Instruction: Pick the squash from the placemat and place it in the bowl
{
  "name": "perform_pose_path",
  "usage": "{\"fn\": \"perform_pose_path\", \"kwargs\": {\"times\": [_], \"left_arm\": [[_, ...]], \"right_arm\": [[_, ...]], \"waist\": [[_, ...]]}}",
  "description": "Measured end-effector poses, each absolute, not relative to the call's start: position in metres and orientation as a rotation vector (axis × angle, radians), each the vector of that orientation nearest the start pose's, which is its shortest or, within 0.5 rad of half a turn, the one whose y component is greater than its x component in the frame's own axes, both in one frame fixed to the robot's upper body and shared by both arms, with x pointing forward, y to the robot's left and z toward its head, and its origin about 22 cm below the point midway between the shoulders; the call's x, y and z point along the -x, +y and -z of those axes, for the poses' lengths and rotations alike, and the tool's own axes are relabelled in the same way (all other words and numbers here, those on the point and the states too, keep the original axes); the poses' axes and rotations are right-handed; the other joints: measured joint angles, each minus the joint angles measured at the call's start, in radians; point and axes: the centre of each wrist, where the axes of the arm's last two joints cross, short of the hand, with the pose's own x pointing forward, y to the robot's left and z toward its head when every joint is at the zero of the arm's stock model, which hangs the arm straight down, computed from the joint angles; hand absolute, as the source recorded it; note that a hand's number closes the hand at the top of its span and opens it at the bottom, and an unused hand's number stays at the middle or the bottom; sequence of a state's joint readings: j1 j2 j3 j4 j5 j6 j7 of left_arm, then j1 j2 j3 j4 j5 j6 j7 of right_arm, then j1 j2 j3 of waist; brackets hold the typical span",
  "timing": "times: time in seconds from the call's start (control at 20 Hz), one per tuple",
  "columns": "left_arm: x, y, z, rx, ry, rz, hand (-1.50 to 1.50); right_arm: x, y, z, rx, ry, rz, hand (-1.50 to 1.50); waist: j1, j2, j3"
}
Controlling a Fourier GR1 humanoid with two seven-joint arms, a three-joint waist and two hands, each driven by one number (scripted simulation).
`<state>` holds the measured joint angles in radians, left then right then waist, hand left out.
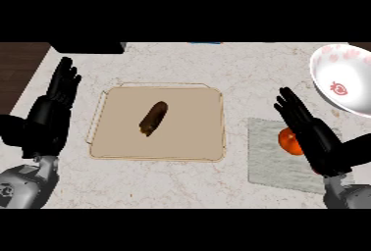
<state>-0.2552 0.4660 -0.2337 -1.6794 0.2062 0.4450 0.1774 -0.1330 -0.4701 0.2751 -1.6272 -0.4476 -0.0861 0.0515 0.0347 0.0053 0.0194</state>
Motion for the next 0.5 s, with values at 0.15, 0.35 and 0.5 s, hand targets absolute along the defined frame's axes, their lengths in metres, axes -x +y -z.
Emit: {"fn": "perform_pose_path", "kwargs": {"times": [0.15, 0.35, 0.5], "left_arm": [[-0.283, 0.250, -0.106, -0.264, -1.730, 0.056, 0.00], [-0.289, 0.255, -0.111, -0.251, -1.779, 0.057, 0.00], [-0.289, 0.265, -0.108, -0.243, -1.775, 0.037, 0.00]], "right_arm": [[-0.265, -0.230, -0.045, -0.243, -1.482, -0.366, -1.50], [-0.266, -0.196, -0.044, -0.299, -1.354, -0.747, -1.50], [-0.270, -0.194, -0.050, -0.080, -1.413, -0.981, -1.50]], "waist": [[0.006, 0.001, -0.011], [0.053, 0.002, -0.025], [0.035, -0.006, -0.026]]}}
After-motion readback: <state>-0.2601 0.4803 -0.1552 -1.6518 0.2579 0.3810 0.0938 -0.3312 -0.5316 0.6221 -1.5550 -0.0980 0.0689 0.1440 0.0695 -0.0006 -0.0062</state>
